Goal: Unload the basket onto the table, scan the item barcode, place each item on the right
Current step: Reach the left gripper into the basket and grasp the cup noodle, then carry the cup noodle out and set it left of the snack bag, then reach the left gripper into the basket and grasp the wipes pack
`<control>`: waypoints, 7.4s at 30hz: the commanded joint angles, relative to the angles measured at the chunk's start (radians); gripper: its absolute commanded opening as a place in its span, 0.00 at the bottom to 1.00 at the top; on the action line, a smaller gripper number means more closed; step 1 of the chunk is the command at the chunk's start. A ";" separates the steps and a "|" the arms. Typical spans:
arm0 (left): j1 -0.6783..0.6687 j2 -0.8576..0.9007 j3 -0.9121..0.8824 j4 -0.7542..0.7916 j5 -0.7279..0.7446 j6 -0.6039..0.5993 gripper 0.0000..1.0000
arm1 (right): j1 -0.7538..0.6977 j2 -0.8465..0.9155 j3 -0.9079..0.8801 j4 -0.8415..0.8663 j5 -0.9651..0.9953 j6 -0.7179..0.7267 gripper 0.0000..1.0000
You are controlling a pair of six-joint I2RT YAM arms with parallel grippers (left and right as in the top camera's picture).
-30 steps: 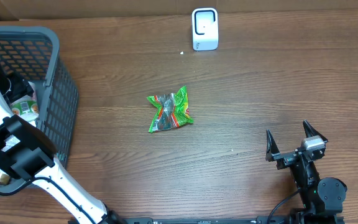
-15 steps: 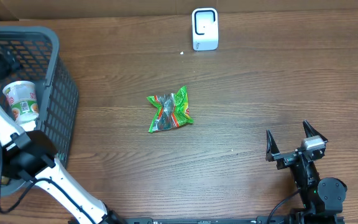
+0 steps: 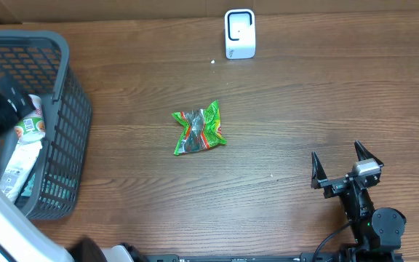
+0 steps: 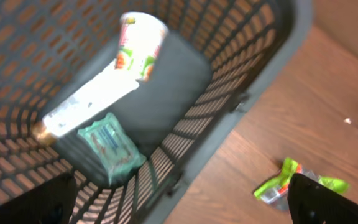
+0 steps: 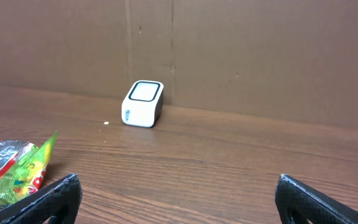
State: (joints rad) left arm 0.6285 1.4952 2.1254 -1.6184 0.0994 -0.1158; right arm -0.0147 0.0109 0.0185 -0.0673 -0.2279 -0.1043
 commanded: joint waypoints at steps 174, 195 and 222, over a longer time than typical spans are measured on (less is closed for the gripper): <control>-0.707 0.393 -0.274 0.370 -0.026 -0.037 1.00 | 0.002 -0.008 -0.011 0.006 0.011 0.006 1.00; -0.035 0.266 0.267 -0.071 -0.103 -0.139 1.00 | 0.002 -0.008 -0.011 0.006 0.011 0.006 1.00; 0.201 0.266 -0.908 0.562 -0.071 -0.168 0.97 | 0.002 -0.008 -0.011 0.006 0.011 0.006 1.00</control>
State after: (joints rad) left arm 0.8375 1.7737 1.2922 -1.1091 0.0704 -0.2520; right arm -0.0147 0.0109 0.0185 -0.0685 -0.2279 -0.1043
